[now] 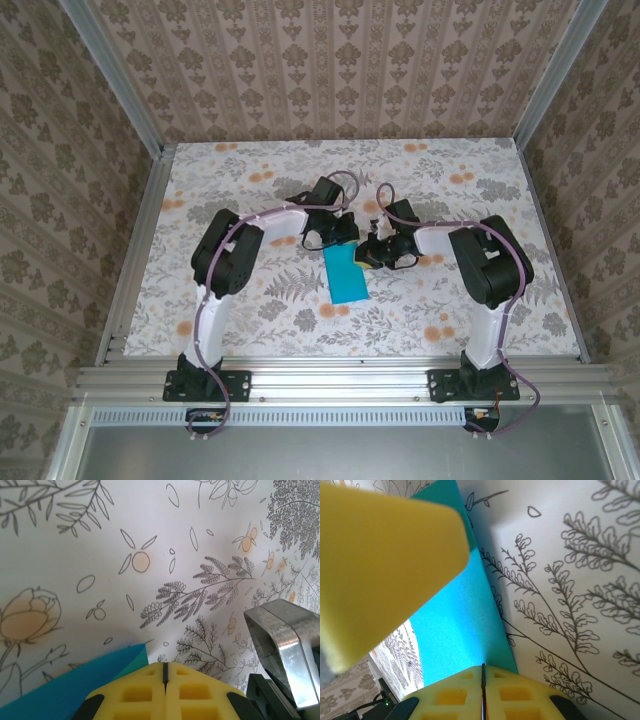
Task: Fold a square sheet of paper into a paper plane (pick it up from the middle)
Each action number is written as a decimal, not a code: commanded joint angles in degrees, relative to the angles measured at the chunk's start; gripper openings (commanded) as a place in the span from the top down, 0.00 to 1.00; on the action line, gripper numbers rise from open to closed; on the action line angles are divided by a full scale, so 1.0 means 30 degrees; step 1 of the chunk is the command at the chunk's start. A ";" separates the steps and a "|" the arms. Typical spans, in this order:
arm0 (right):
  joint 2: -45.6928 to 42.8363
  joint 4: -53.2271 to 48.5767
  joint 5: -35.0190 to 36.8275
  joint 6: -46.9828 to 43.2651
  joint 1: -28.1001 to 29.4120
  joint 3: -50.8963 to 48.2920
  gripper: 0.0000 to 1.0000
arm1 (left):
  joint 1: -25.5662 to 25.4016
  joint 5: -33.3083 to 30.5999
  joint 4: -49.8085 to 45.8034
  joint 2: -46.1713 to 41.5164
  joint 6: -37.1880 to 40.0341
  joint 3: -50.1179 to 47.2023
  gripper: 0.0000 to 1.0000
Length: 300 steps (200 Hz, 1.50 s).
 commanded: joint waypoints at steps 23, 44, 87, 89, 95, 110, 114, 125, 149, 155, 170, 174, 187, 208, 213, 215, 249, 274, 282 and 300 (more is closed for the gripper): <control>0.0213 -0.0748 0.0520 -0.0505 0.0082 0.0146 0.90 | 0.0310 0.0123 -0.0188 0.0908 -0.0083 0.0538 0.95; -0.0653 -0.0459 0.0469 -0.0478 0.0052 0.0000 0.90 | 0.0313 -0.0227 -0.0771 0.0941 0.0174 0.0437 0.96; -0.1340 -0.0150 0.1211 -0.0029 -0.0038 0.0583 0.90 | 0.0309 -0.0496 -0.1738 0.1322 0.0418 0.0394 0.97; -0.1327 -0.0126 0.1315 0.0001 -0.0051 0.0647 0.90 | 0.0309 -0.0496 -0.1741 0.1330 0.0419 0.0370 0.97; -0.1235 -0.0088 0.1501 0.0075 -0.0046 0.0778 0.90 | 0.0309 -0.0503 -0.1772 0.1406 0.0447 0.0362 0.98; -0.0762 -0.0060 0.1681 0.0211 -0.0055 0.1143 0.90 | 0.0309 -0.0549 -0.1922 0.1483 0.0478 0.0364 0.98; -0.0621 -0.0086 0.1640 0.0221 -0.0039 0.1249 0.90 | 0.0309 -0.0593 -0.1945 0.1494 0.0484 0.0386 0.98; -0.0182 -0.0115 0.1640 0.0198 -0.0036 0.1470 0.90 | 0.0309 -0.0657 -0.2055 0.1570 0.0508 0.0371 0.98; 0.0508 -0.0504 0.1480 -0.0080 0.0027 0.1779 0.90 | 0.0315 -0.0723 -0.2155 0.1702 0.0591 0.0363 0.98; 0.0687 -0.0583 0.1360 -0.0158 0.0049 0.1800 0.90 | 0.0324 -0.0745 -0.2188 0.1717 0.0596 0.0345 0.98; 0.0961 -0.0931 0.0988 -0.0372 0.0096 0.1802 0.90 | 0.0309 -0.0846 -0.2218 0.1791 0.0621 0.0262 0.98; 0.1021 -0.1079 0.0917 -0.0456 0.0104 0.1790 0.90 | 0.0309 -0.0875 -0.2211 0.1792 0.0570 0.0229 0.98; 0.1073 -0.1371 0.0769 -0.0614 0.0115 0.1579 0.90 | 0.0353 -0.0935 -0.2122 0.1792 0.0511 0.0058 0.98; 0.0871 -0.1868 0.0496 -0.0903 0.0118 0.1101 0.90 | 0.0397 -0.0965 -0.2032 0.1791 0.0450 -0.0209 0.98; 0.0764 -0.1969 0.0469 -0.0999 0.0112 0.0957 0.90 | 0.0412 -0.1006 -0.1980 0.1814 0.0464 -0.0292 0.98; 0.0722 -0.2060 0.0463 -0.1040 0.0126 0.0909 0.90 | 0.0437 -0.1012 -0.1992 0.1804 0.0453 -0.0307 0.98; -0.0237 -0.3006 0.0147 -0.1591 0.0263 -0.0057 0.90 | 0.0551 -0.1148 -0.1874 0.1879 0.0325 -0.0645 0.98; -0.0999 -0.4141 0.0485 -0.2195 0.0490 -0.0482 0.90 | 0.0588 -0.1210 -0.1752 0.1927 0.0211 -0.0813 0.99; -0.1159 -0.4337 0.0532 -0.2286 0.0521 -0.0622 0.90 | 0.0610 -0.1230 -0.1686 0.1965 0.0185 -0.0838 0.99; -0.1449 -0.4520 0.0630 -0.2376 0.0600 -0.1069 0.90 | 0.0630 -0.1272 -0.1654 0.1989 0.0185 -0.0938 0.99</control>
